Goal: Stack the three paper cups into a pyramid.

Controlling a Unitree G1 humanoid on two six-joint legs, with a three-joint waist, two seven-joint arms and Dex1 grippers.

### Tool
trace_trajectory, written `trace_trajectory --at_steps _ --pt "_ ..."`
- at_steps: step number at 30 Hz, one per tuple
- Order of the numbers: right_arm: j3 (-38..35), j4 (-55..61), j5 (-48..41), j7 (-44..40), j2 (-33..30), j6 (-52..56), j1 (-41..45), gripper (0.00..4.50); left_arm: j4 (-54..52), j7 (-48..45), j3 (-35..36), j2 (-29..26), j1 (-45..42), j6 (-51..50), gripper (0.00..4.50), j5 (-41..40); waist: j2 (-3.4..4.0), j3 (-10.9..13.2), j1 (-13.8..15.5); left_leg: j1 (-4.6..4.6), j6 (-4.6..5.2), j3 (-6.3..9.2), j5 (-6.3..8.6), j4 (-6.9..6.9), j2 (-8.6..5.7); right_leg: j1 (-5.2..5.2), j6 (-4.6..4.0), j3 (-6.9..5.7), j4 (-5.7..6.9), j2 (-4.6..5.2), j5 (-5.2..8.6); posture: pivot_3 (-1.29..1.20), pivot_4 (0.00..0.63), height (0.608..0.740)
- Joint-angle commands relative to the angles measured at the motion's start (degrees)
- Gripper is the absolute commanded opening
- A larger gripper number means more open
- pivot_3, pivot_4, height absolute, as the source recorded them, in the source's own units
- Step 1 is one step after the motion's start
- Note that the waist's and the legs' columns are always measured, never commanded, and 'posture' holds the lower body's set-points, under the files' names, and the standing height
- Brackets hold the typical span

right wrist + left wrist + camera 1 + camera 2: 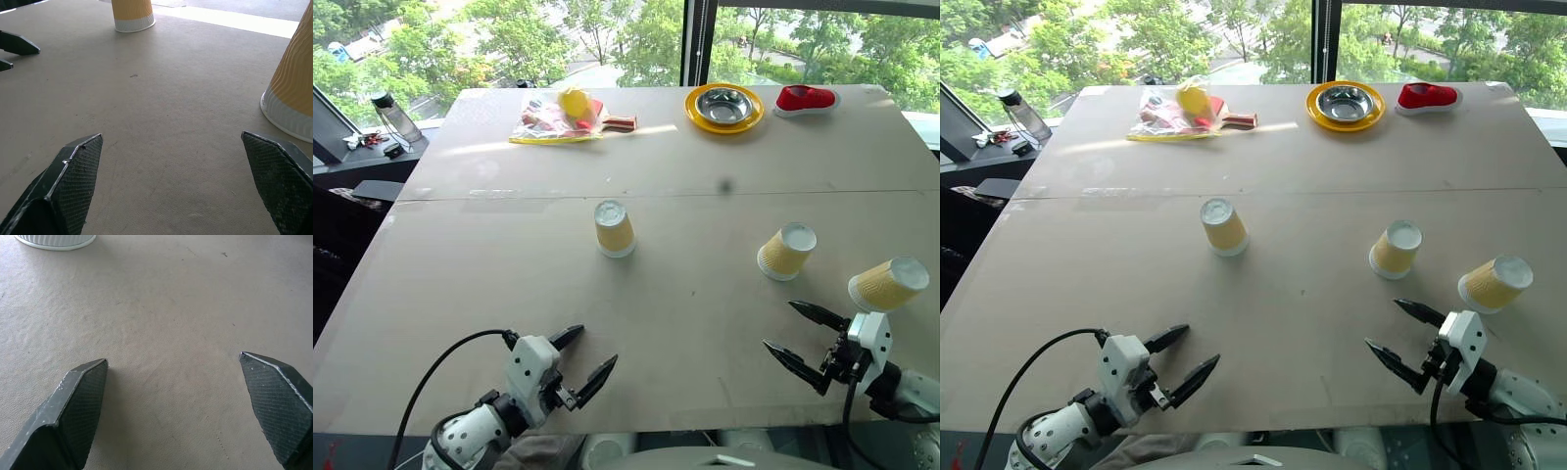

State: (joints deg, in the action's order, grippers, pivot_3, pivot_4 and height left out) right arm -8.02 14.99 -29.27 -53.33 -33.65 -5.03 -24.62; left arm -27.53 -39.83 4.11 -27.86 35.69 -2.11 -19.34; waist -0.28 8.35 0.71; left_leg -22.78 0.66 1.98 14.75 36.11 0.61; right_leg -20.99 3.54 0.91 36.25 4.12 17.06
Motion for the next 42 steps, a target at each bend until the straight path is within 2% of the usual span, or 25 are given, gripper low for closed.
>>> trace_trajectory --at_steps 1,7,18,22,28,32,37,42 --pt "-1.76 1.77 -0.51 0.22 -0.66 1.02 0.89 4.5 3.53 -1.32 0.61 0.61 2.34 3.55 4.42 0.48 0.0 0.0 -0.01 0.0 0.0 0.0 0.0 0.01 0.0 0.0 0.0 0.0 0.02 0.0 0.0 0.0 0.15 0.74" --pt "-1.9 1.97 0.4 0.13 -1.82 2.67 2.34 4.5 9.39 -2.05 -0.12 2.88 2.74 10.45 4.42 1.62 0.03 -0.07 -0.08 0.19 0.01 -0.1 0.0 0.21 0.0 0.01 -0.02 0.03 0.37 -0.03 0.02 0.0 0.15 0.74" --pt "-0.93 2.28 3.38 2.03 1.12 0.23 1.26 4.5 14.15 -6.12 1.57 -0.18 0.29 13.1 4.42 -0.06 0.26 -0.25 -0.16 0.42 0.01 -0.1 0.0 0.23 -0.01 0.15 0.0 0.04 0.58 -0.12 0.01 0.0 0.15 0.74" --pt "-1.06 1.33 4.53 2.73 2.15 -0.49 0.83 4.5 13.64 -6.16 1.35 -0.7 -1.32 12.54 4.42 0.71 0.26 -0.24 -0.07 0.79 0.01 -0.1 0.0 0.23 -0.01 0.54 -0.01 0.03 0.6 -0.13 0.02 0.0 0.15 0.74" --pt "-2.29 -1.1 4.21 4.23 3.67 -1.35 4.61 4.5 8.24 -4.97 0.66 -2.64 -5.81 6.42 4.42 -0.13 0.2 -0.21 -0.04 0.9 0.01 -0.08 0.0 0.25 0.02 0.6 -0.03 0.07 0.62 -0.14 0.03 0.0 0.15 0.74" --pt "-4.52 -0.73 3.13 8.43 6.0 -0.78 7.2 4.5 5.74 -4.84 0.01 -3.28 -8.36 3.62 4.42 -0.43 0.08 -0.18 -0.05 0.89 0.01 -0.08 0.0 0.33 0.0 0.67 0.01 0.07 0.64 -0.13 0.02 0.0 0.15 0.74" --pt "-6.82 0.08 3.19 16.07 8.55 2.22 12.1 4.5 -2.25 -6.05 1.18 -5.89 -14.68 -4.48 4.42 -8.11 0.04 -0.12 -0.02 0.75 0.01 -0.03 0.0 0.33 0.01 0.54 0.03 0.05 0.74 -0.13 0.0 0.0 0.15 0.74" --pt "-6.13 -0.64 3.27 20.45 9.91 5.88 17.83 4.5 -8.13 -7.29 3.02 -11.69 -24.78 -13.81 4.42 -16.82 0.06 -0.11 -0.12 0.83 0.01 -0.04 -0.01 0.33 -0.01 0.54 0.02 0.06 0.94 -0.13 0.01 0.0 0.15 0.74"
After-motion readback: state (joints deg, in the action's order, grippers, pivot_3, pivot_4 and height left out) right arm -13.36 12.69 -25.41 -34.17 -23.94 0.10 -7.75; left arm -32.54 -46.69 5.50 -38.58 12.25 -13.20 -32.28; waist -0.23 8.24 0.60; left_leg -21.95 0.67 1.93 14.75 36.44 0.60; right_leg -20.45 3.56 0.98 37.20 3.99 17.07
